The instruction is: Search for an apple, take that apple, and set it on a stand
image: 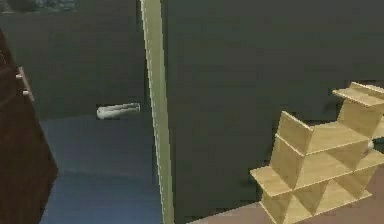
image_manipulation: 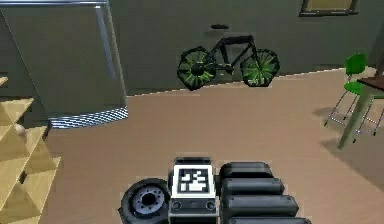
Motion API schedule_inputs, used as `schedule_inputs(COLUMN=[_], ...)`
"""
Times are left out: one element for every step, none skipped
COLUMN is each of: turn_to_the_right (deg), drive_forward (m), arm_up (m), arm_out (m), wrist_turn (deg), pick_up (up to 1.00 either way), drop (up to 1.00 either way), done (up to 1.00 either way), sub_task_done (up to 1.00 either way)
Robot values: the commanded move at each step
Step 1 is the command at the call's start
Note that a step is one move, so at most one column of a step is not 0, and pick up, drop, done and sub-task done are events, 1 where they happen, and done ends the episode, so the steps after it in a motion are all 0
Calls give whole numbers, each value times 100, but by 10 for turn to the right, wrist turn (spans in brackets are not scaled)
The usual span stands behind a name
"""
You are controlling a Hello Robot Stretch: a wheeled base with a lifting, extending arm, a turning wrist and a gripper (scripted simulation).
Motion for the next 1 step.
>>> schedule_inputs(turn_to_the_right=[0], drive_forward=[45], arm_up=[0], arm_out=[0], wrist_turn=[0], pick_up=[0], drop=[0], done=[0], sub_task_done=[0])
